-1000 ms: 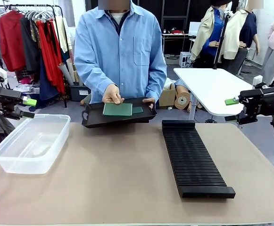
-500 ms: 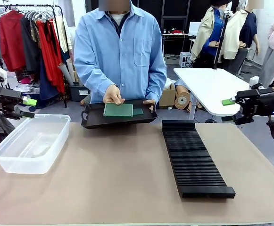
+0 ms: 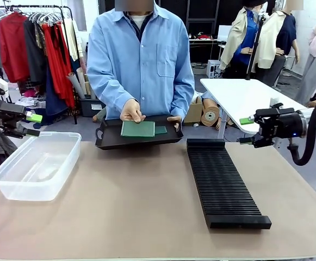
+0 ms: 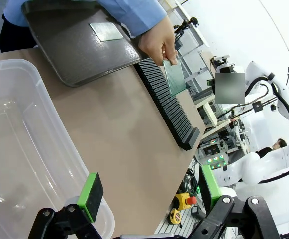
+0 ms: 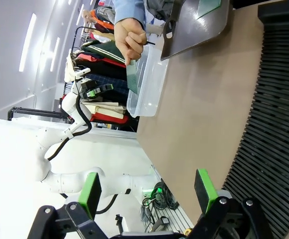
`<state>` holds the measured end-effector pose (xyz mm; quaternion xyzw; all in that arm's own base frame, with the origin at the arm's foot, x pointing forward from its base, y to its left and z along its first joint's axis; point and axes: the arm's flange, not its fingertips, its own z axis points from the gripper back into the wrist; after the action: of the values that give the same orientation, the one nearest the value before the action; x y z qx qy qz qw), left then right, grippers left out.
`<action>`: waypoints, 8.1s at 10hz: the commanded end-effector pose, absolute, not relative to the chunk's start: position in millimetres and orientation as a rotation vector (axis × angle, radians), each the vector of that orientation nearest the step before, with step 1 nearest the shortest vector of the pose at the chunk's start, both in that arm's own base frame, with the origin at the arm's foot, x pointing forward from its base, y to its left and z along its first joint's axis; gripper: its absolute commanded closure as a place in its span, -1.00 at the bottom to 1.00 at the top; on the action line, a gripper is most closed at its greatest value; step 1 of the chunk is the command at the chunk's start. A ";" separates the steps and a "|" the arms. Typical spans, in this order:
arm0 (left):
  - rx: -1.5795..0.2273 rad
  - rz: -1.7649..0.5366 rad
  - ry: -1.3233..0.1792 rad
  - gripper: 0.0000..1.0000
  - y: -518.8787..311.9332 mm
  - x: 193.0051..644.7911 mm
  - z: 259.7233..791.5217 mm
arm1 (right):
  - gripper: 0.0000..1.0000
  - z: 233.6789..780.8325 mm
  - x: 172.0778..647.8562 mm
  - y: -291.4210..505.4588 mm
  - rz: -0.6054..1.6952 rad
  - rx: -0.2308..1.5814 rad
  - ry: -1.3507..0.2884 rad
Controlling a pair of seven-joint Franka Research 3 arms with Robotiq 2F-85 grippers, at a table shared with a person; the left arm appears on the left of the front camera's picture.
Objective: Sort PCBs into racks and boxes based on the side picked up.
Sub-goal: Pick up the Blank PCB handed by the Human, then if the short side of the Blank PCB is picked up, insert it into the PCB Rack ; if the long side is picked up, place it in the Organizing box.
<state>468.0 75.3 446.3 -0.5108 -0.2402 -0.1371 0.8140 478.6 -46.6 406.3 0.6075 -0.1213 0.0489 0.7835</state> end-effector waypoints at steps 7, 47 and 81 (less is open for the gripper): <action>-1.091 -0.292 -0.511 -1.00 75.7 467.4 447.6 | -1.00 381.6 528.3 14.5 0.200 1.443 -0.191; -1.091 -0.292 -0.511 -1.00 75.7 467.4 447.6 | 1.00 319.8 625.4 183.7 0.308 1.585 -0.078; -1.091 -0.292 -0.511 -1.00 75.7 467.4 447.6 | 1.00 359.2 604.8 110.8 0.417 1.662 -0.150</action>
<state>467.9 75.4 445.9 -0.5108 -0.2399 -0.1368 0.8141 616.0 125.7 349.7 0.7308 -0.0541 0.1676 0.6595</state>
